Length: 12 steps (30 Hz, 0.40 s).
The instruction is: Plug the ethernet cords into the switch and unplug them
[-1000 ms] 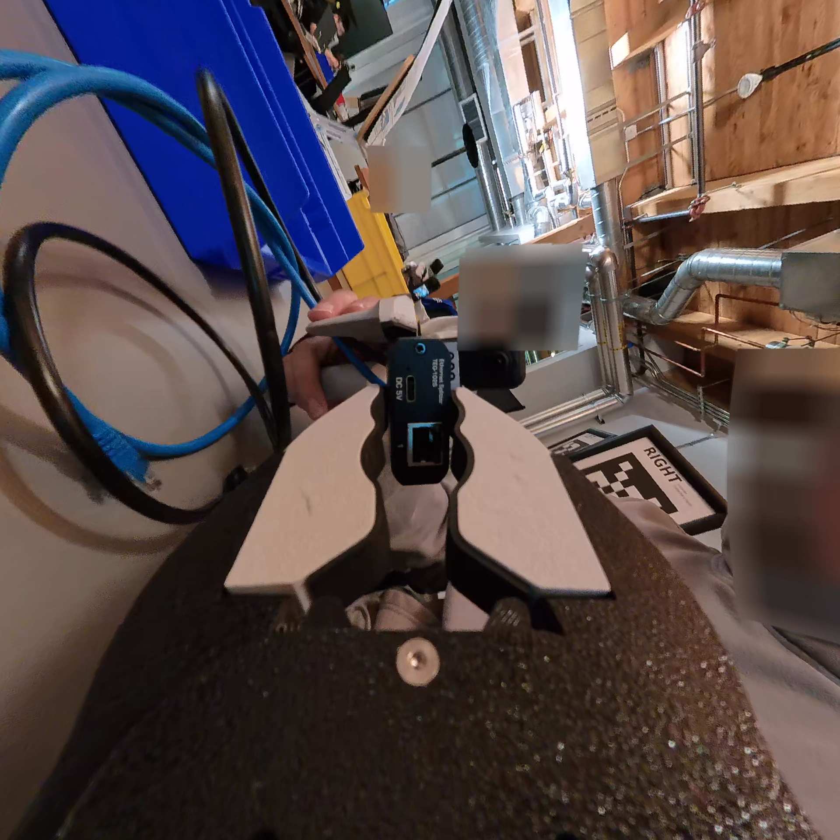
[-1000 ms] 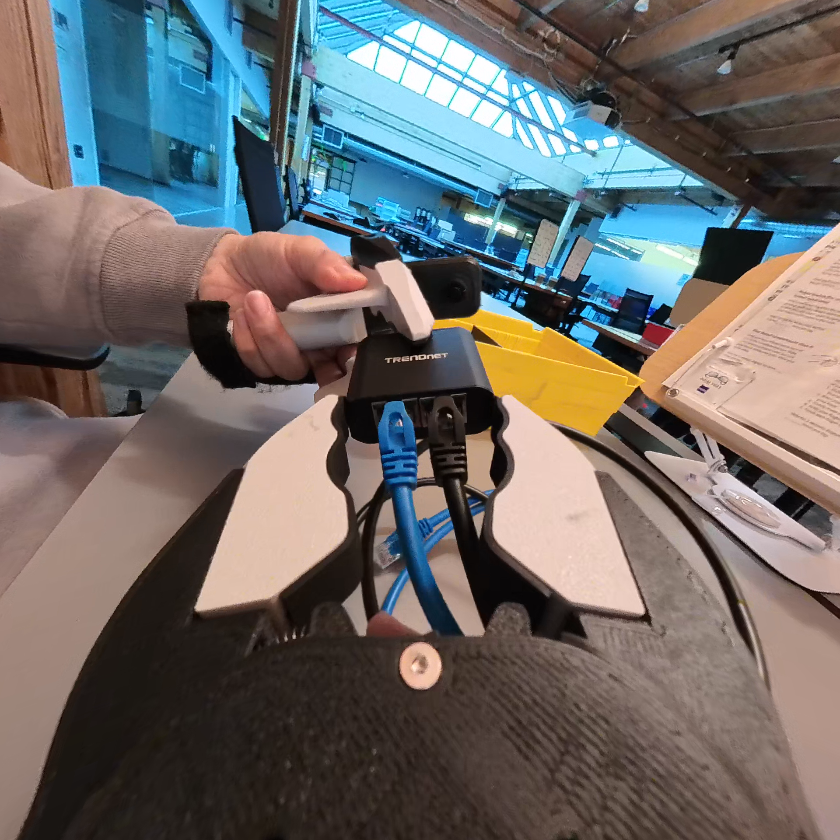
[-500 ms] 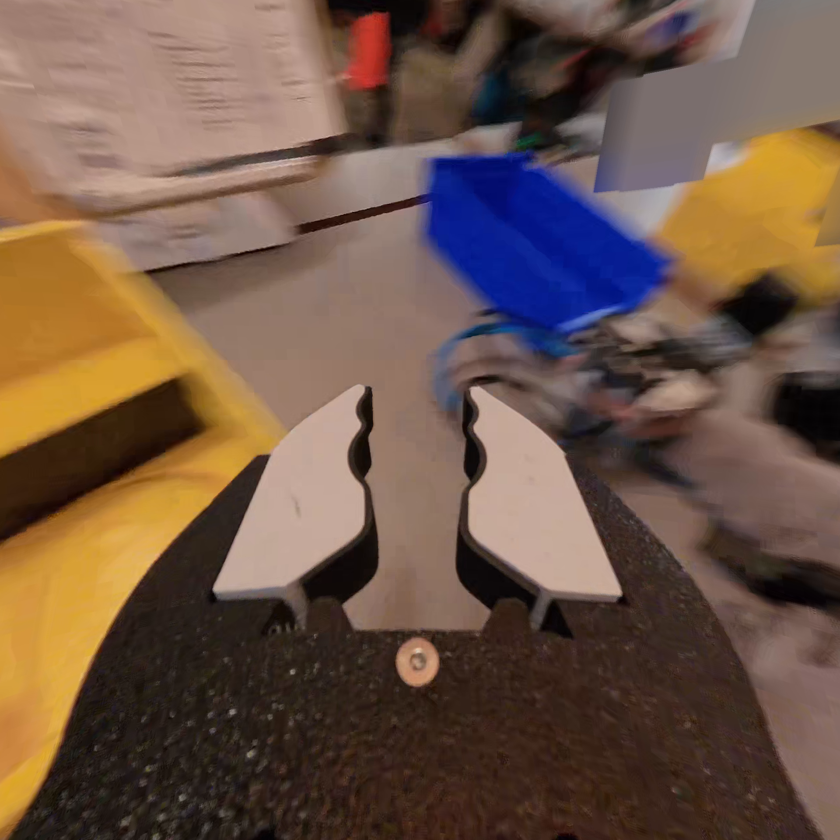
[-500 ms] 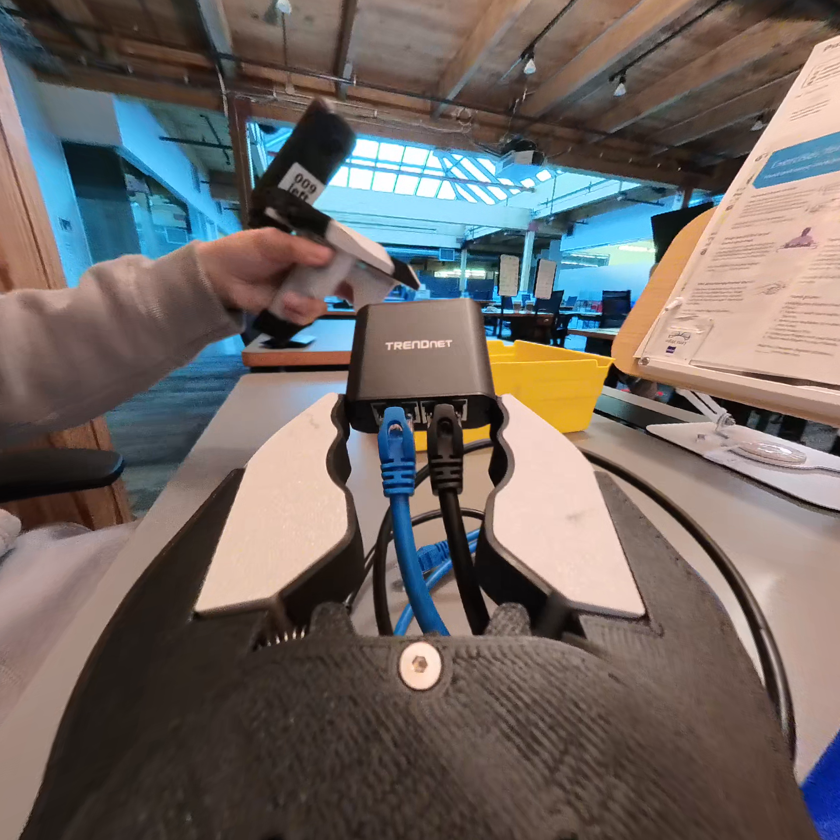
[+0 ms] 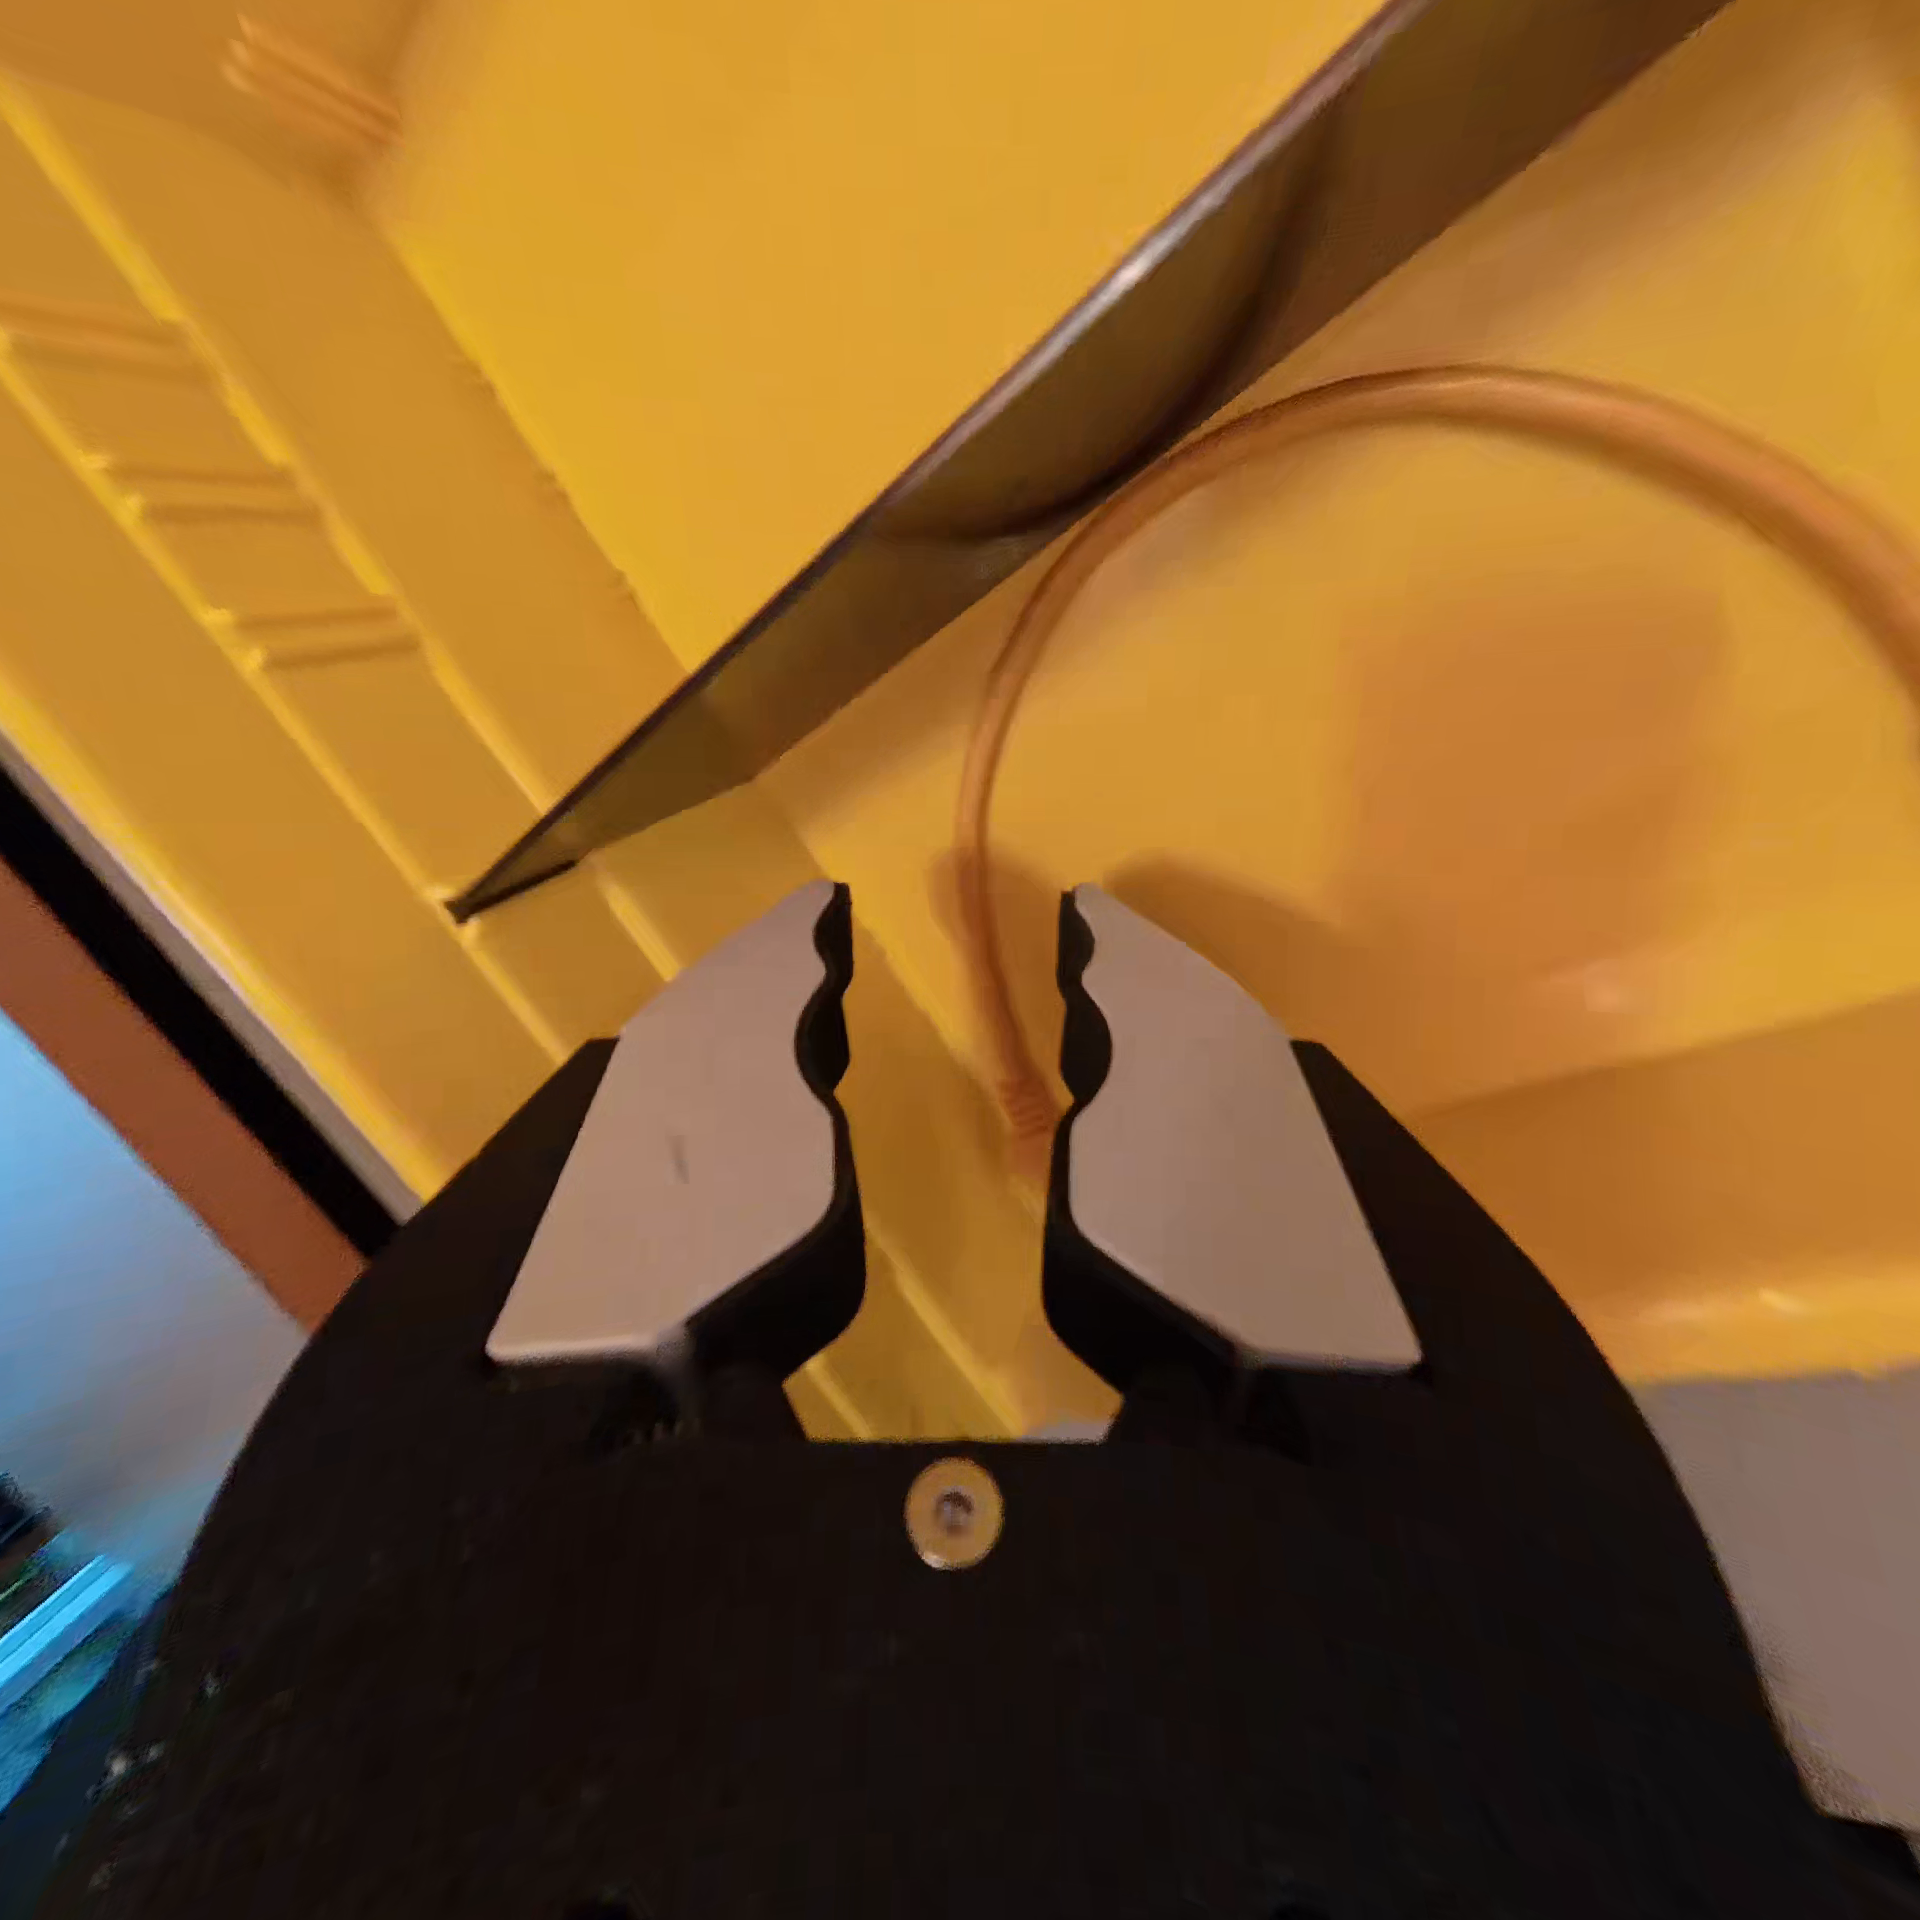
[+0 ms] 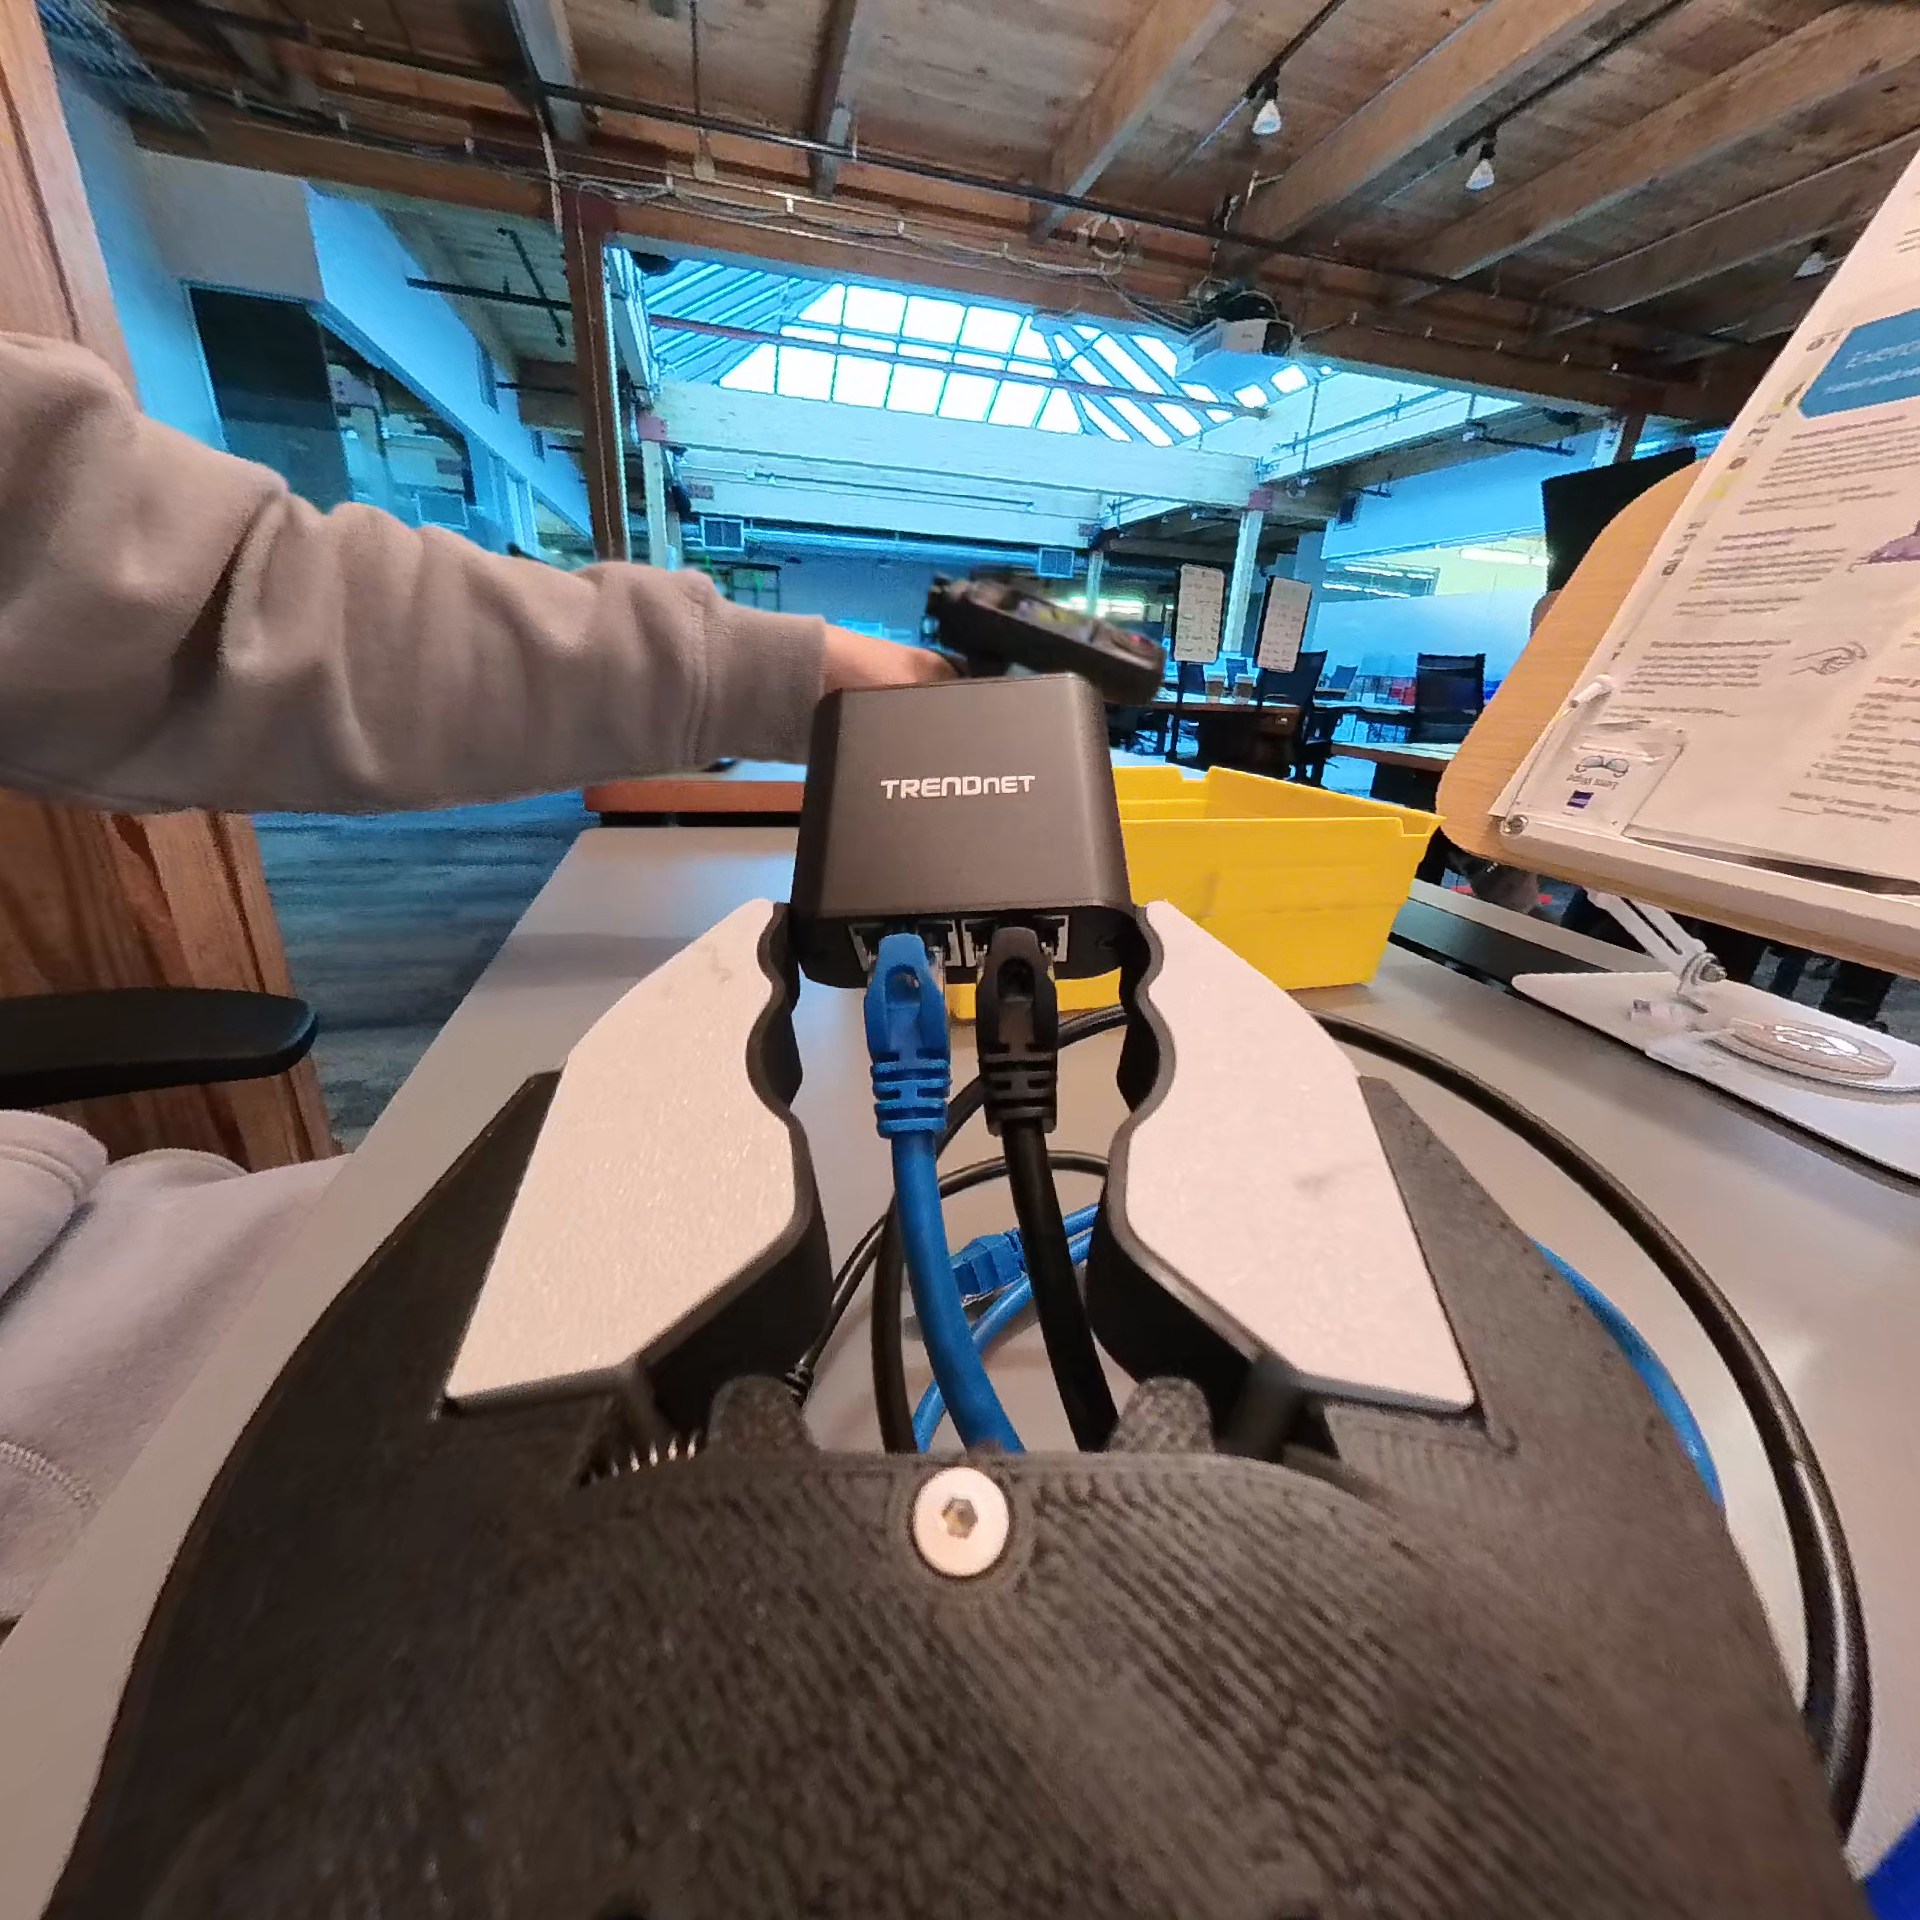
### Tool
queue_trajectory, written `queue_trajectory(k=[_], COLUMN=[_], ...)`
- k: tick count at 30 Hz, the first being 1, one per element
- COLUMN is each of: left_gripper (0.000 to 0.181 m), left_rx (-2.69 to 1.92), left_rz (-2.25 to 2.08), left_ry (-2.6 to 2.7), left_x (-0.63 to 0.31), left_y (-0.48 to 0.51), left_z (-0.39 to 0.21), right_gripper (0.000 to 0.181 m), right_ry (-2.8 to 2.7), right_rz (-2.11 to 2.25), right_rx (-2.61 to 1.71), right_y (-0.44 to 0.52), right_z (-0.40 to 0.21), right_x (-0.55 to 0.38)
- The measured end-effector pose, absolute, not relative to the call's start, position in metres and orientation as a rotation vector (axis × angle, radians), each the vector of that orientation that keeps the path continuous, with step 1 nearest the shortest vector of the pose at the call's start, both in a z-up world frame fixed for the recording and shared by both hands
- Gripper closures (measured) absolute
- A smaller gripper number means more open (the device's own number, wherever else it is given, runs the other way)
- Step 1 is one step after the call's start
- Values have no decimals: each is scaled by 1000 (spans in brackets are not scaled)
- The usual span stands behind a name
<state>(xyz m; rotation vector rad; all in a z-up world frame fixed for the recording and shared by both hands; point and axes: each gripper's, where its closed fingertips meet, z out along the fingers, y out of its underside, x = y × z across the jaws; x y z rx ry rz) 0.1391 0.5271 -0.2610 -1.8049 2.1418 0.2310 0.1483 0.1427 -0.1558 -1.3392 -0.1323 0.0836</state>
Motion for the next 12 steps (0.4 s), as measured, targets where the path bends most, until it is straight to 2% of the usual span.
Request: queue_trajectory(k=[1,4,9,12], left_gripper=[147,146,175,177], left_rx=[-1799,-1854,-1839,-1807], left_rz=[298,435,448,432], left_ry=[2150,2206,2308,2340], left_x=[139,131,129,128], left_y=[532,539,537,535], left_z=[-265,-279,-286,-287], right_gripper=[121,121,121,121], right_ry=[-140,-142,-133,-130], right_rz=[88,94,114,117], right_rx=[-1338,-1333,-1320,-1315], right_y=[143,142,140,140], right_z=[-156,-155,-154,-154], right_x=[147,147,149,149])
